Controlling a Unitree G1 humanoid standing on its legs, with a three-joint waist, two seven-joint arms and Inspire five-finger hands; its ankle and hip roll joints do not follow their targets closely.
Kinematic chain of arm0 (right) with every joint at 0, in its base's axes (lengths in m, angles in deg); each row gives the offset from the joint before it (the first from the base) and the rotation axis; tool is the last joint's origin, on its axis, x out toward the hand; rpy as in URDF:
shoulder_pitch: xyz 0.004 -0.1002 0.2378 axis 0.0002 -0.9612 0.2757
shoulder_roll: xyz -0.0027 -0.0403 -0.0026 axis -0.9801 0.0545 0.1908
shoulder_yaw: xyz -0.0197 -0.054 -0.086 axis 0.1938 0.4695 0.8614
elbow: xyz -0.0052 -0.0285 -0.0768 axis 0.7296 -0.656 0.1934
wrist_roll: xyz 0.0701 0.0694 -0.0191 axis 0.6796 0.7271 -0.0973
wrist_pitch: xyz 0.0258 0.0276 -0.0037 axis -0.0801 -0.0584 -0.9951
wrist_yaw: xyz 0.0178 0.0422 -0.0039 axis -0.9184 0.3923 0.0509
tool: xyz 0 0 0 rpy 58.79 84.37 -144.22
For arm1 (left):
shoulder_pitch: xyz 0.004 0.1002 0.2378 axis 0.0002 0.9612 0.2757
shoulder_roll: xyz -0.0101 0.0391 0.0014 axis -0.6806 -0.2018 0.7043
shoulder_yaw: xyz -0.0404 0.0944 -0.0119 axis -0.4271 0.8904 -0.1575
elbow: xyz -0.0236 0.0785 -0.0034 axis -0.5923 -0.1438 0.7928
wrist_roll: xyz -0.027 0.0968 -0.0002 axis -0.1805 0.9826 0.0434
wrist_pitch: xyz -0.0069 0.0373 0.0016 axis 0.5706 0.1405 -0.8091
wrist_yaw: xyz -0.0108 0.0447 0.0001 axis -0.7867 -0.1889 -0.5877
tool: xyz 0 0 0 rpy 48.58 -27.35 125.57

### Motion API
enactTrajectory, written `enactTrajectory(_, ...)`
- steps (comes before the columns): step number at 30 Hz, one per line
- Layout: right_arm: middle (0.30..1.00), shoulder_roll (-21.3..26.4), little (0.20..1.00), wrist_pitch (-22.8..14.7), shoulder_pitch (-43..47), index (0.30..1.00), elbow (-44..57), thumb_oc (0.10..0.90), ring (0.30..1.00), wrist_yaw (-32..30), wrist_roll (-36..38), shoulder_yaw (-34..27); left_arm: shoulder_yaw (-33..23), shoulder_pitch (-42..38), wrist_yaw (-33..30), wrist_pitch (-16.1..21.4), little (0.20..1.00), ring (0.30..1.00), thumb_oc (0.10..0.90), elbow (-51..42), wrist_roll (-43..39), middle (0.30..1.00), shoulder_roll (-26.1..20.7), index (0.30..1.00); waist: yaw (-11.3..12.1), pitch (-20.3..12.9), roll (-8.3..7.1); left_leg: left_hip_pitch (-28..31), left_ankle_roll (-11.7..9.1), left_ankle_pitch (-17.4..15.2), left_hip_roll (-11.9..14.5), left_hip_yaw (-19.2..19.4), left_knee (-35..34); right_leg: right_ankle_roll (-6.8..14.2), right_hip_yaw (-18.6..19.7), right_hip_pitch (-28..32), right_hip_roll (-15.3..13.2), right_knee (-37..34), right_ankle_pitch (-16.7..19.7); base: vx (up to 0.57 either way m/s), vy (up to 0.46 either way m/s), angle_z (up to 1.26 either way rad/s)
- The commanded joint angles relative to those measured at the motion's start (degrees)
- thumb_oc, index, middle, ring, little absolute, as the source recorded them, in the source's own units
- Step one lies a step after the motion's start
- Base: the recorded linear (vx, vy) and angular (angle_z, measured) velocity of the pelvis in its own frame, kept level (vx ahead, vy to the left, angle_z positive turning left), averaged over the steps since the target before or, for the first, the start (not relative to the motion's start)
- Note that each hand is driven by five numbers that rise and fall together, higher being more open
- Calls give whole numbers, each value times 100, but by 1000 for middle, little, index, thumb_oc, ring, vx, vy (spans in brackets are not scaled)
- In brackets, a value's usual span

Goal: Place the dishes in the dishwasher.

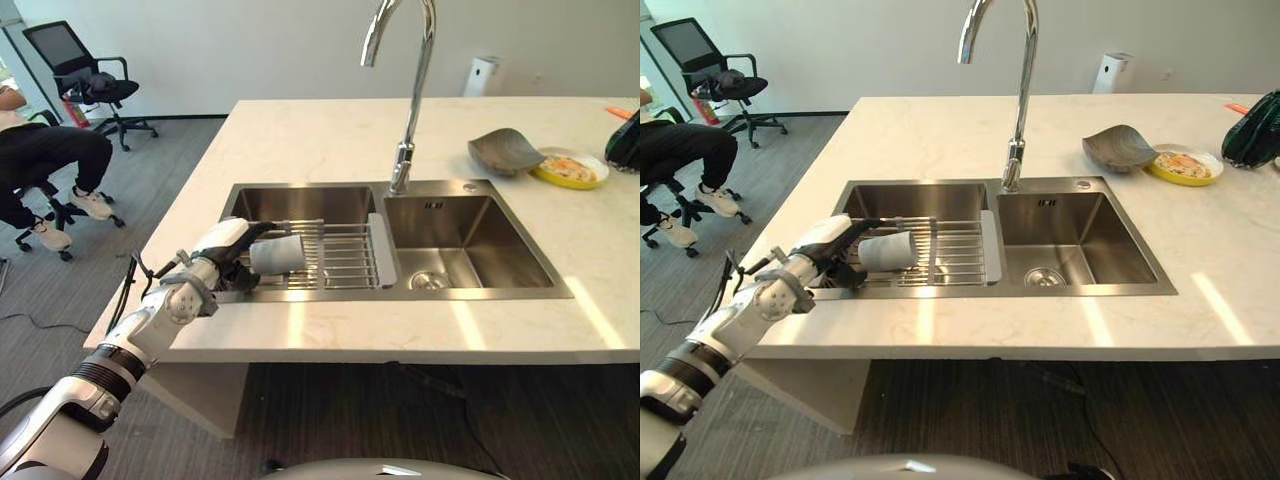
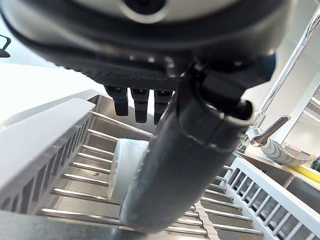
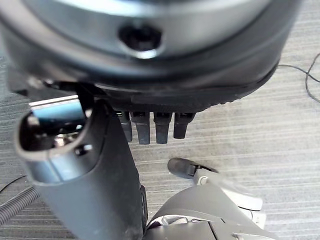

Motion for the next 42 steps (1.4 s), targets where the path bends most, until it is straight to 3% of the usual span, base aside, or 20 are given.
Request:
enactTrajectory(1, 900, 85, 900, -11, 393, 900, -95, 800, 900, -81, 77, 118, -32, -1520, -510, 138, 900, 900, 800, 427, 185, 900, 91, 900, 65, 217, 159, 306, 58, -564, -85, -195, 60, 481, -361, -184, -280, 102, -113, 15, 8, -5)
enactTrajectory(18, 900, 40, 900, 20, 478, 900, -99, 800, 900, -145, 213, 144, 220, -1936, -748, -135, 900, 900, 800, 1318, 470, 900, 383, 900, 6, 255, 190, 349, 72, -610, -99, -96, 60, 492, -282, -239, -289, 102, -108, 13, 3, -6)
enactTrajectory(21, 900, 101, 900, -99, 165, 900, 84, 800, 900, -60, 205, 90, 103, -1791, -721, -163, 900, 900, 800, 1402, 569, 900, 393, 900, -70, 277, 192, 364, 63, -619, -83, -69, 60, 494, -264, -260, -281, 102, -105, 4, -1, -1)
enactTrajectory(30, 900, 120, 900, -93, 284, 900, 12, 800, 900, -137, 247, 133, 599, -2053, -503, -381, 900, 900, 800, 2411, 726, 900, 879, 900, -203, 312, 179, 379, 84, -644, -71, 38, 60, 476, -121, -355, -244, 102, -88, 6, -1, -6)
enactTrajectory(40, 900, 182, 900, -120, 334, 900, -15, 800, 900, -111, 280, 195, 913, -2312, -465, -316, 900, 900, 800, 2521, 831, 900, 1077, 900, -259, 304, 177, 421, 91, -673, -46, 104, 60, 469, -79, -368, -229, 102, -99, 1, 0, -2)
enactTrajectory(41, 900, 184, 900, -129, 334, 900, -17, 800, 900, -113, 285, 197, 935, -2332, -467, -305, 787, 787, 725, 2529, 834, 787, 1081, 787, -260, 304, 178, 422, 90, -670, -47, 104, 60, 471, -85, -365, -228, 102, -97, 0, 0, 0)
enactTrajectory(42, 900, 190, 900, -131, 327, 900, -14, 800, 900, -107, 285, 202, 945, -2346, -468, -298, 415, 415, 477, 2537, 837, 415, 1083, 415, -263, 304, 178, 423, 90, -670, -47, 104, 60, 471, -85, -364, -228, 102, -97, 0, 0, 0)
